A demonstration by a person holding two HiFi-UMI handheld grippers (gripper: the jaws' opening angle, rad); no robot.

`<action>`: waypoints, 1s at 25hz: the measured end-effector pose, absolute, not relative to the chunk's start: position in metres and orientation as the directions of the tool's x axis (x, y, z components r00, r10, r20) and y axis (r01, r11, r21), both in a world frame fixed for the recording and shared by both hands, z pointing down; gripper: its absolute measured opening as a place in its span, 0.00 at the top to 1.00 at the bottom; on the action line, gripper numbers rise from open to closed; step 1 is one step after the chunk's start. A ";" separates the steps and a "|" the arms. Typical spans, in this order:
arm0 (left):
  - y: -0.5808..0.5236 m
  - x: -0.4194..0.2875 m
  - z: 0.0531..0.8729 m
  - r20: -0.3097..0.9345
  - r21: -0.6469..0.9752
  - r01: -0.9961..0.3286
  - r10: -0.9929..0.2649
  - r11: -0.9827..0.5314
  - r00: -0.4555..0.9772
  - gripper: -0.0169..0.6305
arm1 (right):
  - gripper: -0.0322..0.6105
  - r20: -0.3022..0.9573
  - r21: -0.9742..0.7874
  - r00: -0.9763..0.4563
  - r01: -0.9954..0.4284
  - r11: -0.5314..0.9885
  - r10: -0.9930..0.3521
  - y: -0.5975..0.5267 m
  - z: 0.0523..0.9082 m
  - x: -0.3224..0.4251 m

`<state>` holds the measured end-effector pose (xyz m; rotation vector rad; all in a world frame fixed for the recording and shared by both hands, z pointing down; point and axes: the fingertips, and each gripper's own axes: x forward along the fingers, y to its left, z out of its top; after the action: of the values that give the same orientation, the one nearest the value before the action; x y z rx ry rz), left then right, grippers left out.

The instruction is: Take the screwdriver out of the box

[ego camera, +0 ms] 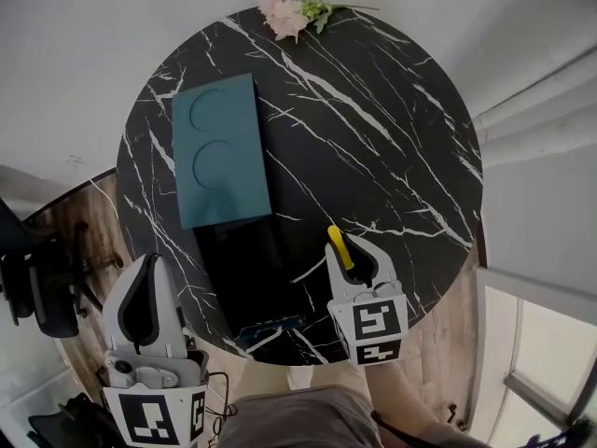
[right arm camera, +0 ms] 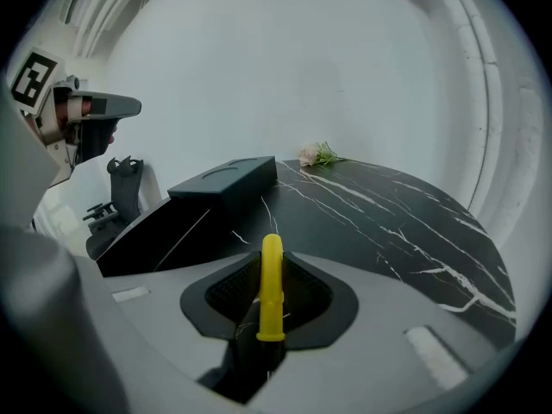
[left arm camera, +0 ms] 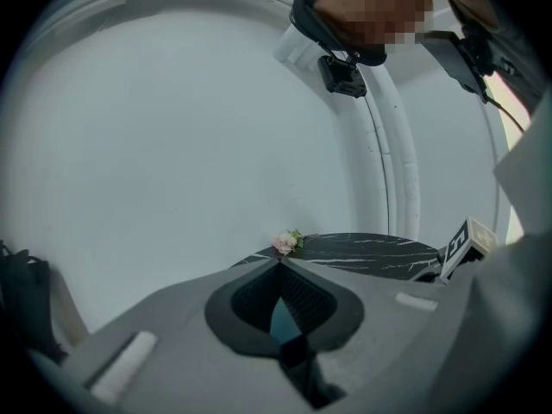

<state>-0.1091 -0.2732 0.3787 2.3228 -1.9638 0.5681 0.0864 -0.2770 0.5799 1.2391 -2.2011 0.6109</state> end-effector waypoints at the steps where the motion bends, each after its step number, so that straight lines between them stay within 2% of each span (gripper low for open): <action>1: -0.273 -0.110 0.379 0.309 -0.198 -0.961 -0.943 -0.192 0.125 0.97 | 0.79 0.651 -0.122 -0.432 -0.871 0.475 -0.624 -0.277 0.583 0.087; 6: -0.272 -0.112 0.380 0.317 -0.200 -0.963 -0.942 -0.183 0.113 0.97 | 0.78 0.671 -0.126 -0.431 -0.868 0.480 -0.603 -0.276 0.590 0.087; 14: -0.263 -0.112 0.363 0.278 -0.199 -0.966 -0.954 -0.167 0.108 0.97 | 0.78 0.615 -0.111 -0.443 -0.868 0.484 -0.652 -0.281 0.558 0.087; 18: -0.255 -0.113 0.339 0.220 -0.199 -0.968 -0.970 -0.150 0.104 0.97 | 0.80 0.533 -0.110 -0.462 -0.868 0.483 -0.709 -0.289 0.511 0.088; 25: -0.234 -0.118 0.280 0.089 -0.202 -0.974 -0.992 -0.103 0.087 0.97 | 0.88 0.295 -0.087 -0.513 -0.855 0.512 -0.806 -0.291 0.384 0.080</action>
<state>-0.1181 -0.2341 0.2801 2.3805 -2.1613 0.3286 0.0796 -0.2906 0.3843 1.4160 -2.5371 0.3272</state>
